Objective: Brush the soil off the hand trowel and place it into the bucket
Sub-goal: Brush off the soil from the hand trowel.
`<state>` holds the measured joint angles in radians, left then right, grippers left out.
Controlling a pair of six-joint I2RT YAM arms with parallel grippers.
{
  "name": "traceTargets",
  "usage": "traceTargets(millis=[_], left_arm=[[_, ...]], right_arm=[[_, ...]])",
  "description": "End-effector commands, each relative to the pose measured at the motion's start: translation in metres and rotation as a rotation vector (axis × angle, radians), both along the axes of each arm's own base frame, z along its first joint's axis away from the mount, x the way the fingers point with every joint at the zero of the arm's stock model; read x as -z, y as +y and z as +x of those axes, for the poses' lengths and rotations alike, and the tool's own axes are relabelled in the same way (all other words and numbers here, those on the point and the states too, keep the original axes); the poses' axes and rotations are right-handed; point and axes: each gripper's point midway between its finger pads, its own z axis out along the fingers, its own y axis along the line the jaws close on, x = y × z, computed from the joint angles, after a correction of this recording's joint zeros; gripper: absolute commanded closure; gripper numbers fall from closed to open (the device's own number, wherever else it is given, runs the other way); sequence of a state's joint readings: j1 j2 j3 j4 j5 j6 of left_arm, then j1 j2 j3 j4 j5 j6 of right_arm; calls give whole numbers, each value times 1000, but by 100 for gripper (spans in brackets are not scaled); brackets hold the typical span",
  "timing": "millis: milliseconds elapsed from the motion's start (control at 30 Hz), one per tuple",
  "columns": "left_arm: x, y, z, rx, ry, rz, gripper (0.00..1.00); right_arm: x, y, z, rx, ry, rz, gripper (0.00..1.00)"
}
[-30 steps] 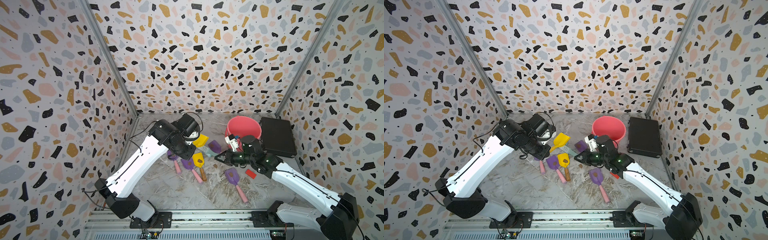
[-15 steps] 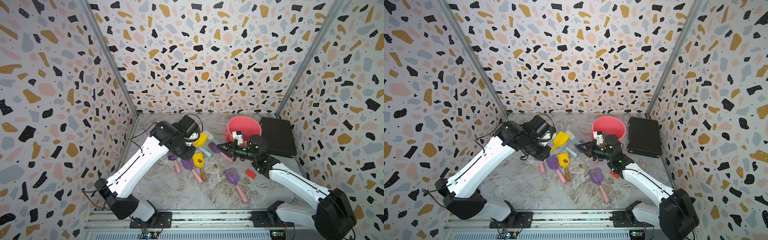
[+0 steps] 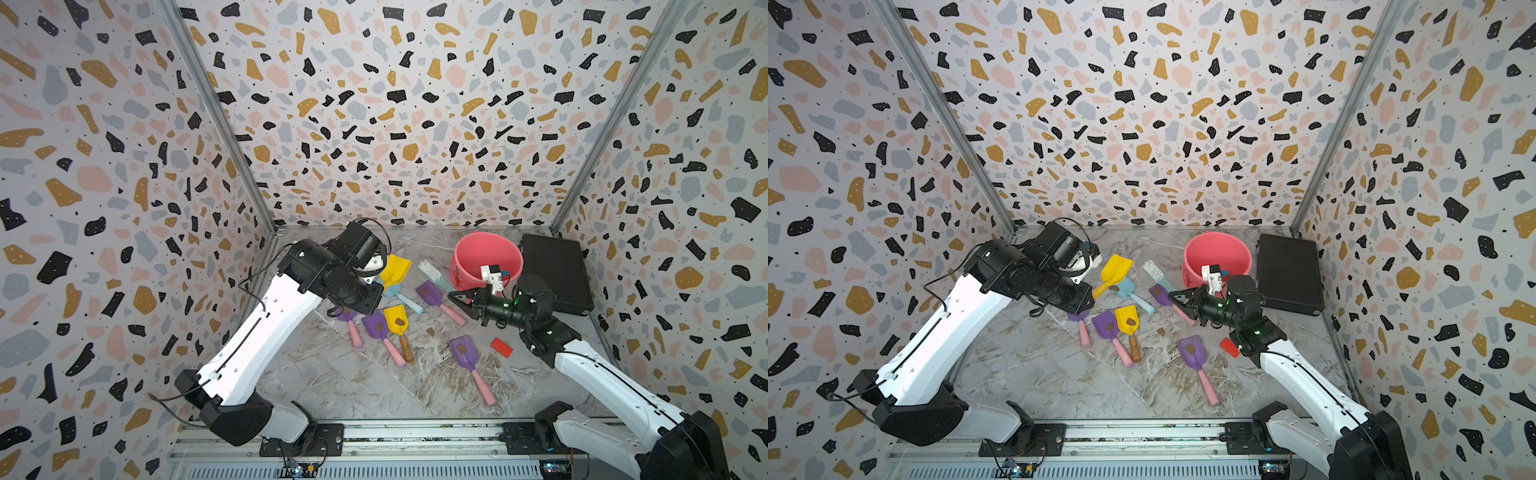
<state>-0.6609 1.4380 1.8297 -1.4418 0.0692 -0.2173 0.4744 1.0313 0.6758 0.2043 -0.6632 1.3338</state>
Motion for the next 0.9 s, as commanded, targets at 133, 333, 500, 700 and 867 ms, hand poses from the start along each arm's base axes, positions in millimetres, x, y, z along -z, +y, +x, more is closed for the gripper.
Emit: traceTargets(millis=[133, 333, 500, 700, 867], left_arm=[[4, -23, 7, 29, 29, -77, 100], [7, -26, 3, 41, 55, -95, 100], [8, -21, -5, 46, 64, -90, 100], [9, -12, -11, 38, 61, -74, 100], [8, -10, -11, 37, 55, -76, 100]], right_arm=[[-42, 35, -28, -159, -135, 76, 100], [-63, 47, -14, -140, -153, 160, 100], [-71, 41, 1, -79, -166, 191, 100], [-79, 18, 15, -7, -177, 222, 100], [-76, -10, 21, 50, -189, 177, 100]])
